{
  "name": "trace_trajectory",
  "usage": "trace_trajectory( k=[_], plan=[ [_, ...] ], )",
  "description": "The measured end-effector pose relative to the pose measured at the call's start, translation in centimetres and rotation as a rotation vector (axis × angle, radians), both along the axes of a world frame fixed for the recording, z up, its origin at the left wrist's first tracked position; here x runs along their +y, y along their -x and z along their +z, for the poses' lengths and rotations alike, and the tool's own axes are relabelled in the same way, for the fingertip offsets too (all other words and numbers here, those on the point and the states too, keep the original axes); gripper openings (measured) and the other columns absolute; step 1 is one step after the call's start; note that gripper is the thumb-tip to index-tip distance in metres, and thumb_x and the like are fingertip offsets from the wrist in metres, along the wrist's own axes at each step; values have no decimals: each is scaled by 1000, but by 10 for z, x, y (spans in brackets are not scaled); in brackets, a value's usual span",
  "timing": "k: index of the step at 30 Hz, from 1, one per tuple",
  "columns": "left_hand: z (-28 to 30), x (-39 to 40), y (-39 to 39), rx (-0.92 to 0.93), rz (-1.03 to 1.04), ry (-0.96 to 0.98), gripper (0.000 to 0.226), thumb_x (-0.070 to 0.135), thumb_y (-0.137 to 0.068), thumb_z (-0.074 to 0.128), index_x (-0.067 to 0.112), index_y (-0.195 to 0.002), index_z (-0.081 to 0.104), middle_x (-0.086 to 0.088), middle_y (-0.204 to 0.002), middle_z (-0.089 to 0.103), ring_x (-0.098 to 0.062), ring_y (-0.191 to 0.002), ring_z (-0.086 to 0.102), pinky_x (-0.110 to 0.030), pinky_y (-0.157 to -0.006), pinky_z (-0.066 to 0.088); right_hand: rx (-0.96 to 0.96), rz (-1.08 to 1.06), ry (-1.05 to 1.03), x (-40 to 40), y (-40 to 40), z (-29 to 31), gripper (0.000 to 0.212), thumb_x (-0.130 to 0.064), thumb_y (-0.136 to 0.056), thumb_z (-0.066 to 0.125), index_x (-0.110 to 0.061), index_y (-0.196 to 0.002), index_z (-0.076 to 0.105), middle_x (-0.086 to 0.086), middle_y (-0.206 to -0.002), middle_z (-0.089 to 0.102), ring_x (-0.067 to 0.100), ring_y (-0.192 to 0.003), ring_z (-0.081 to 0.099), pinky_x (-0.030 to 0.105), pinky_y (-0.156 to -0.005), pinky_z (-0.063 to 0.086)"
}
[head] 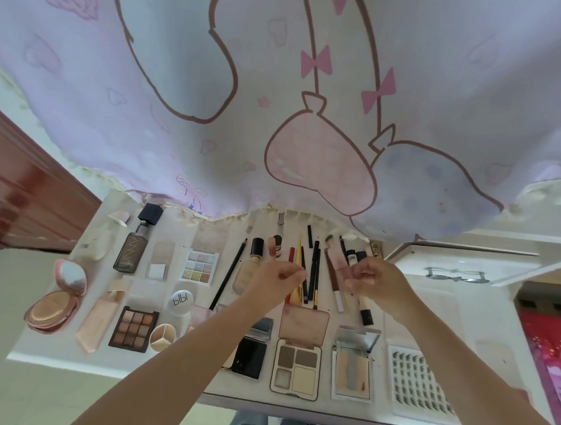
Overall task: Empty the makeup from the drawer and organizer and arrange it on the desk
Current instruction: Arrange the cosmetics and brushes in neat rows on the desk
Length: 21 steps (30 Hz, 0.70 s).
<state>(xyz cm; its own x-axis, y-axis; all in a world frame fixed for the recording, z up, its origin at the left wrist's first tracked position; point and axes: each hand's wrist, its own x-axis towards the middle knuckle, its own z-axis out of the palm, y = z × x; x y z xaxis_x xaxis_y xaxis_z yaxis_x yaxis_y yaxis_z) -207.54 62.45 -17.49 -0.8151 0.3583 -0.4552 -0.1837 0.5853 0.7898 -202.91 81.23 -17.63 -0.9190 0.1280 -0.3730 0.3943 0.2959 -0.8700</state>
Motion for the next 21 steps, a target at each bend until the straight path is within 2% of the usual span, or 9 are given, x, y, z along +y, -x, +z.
trace_trajectory(
  k=[2, 4, 5, 7, 11, 13, 15, 18, 21],
  plan=[
    [8, 4, -1, -71, 30, -148, 34, 24, -91, 52, 13, -123, 56, -5, -111, 64, -6, -91, 55, -18, -91, 43, 25, 33, 28, -3, -7, 6, 24, 3, -72, 70, -16, -66, 56, -1, -75, 61, 13, -67, 61, 14, -58, 49],
    [11, 6, -1, -93, -25, -240, 33, 21, -91, 53, 12, -122, 57, -5, -96, 66, 0, -84, 59, -8, -78, 45, 66, 37, 36, -7, -12, 9, 24, 4, -71, 70, -17, -68, 58, -2, -73, 62, 2, -62, 62, 10, -59, 50],
    [12, 8, -1, -94, -64, -280, 30, 19, -90, 53, 11, -118, 60, 5, -80, 65, 8, -71, 57, -4, -68, 44, 84, 36, 31, -8, -14, 11, 24, 3, -71, 70, -18, -68, 59, -3, -73, 63, -4, -59, 60, 9, -60, 49],
    [10, 11, -3, -126, -75, -357, 21, 15, -91, 52, 11, -108, 64, 20, -59, 57, 6, -58, 51, -4, -56, 40, 103, 25, 35, -9, -17, 13, 25, 3, -73, 69, -20, -70, 61, -7, -71, 65, -8, -59, 60, 9, -62, 49],
    [13, 14, -4, -360, 129, -683, 28, 15, -95, 41, 21, -80, 64, 8, -78, 65, -7, -80, 58, -22, -73, 45, 144, -27, 138, -6, -24, 15, 23, -1, -78, 65, -24, -76, 67, -16, -72, 71, -1, -75, 65, 13, -73, 51],
    [14, 12, -1, -503, 230, -850, 25, 20, -96, 37, 17, -82, 57, -1, -81, 66, -14, -80, 65, -32, -77, 49, 141, -113, 135, -4, -26, 15, 24, -3, -81, 62, -25, -74, 67, -10, -73, 71, 11, -81, 66, 22, -80, 52],
    [14, 8, 3, -587, 317, -892, 15, 25, -97, 36, 17, -92, 47, -4, -76, 62, -17, -69, 66, -36, -68, 53, 109, -219, 105, -1, -25, 15, 23, -2, -83, 58, -21, -73, 66, -4, -75, 68, 16, -79, 63, 24, -79, 51],
    [9, 2, 7, -343, 70, -431, 24, 27, -97, 38, 23, -120, 38, -2, -70, 47, -10, -56, 49, -21, -50, 44, 36, -257, 92, 0, -21, 21, 14, -2, -87, 54, -11, -81, 63, 0, -74, 64, 12, -71, 61, 10, -62, 51],
    [2, -2, 11, 28, -265, 149, 30, 19, -97, 38, 15, -127, 34, -6, -90, 54, -15, -72, 54, -26, -64, 50, -46, -210, 70, -6, -15, 28, 17, -5, -89, 50, -13, -78, 60, 2, -72, 61, 10, -65, 57, 6, -51, 47]
  ],
)
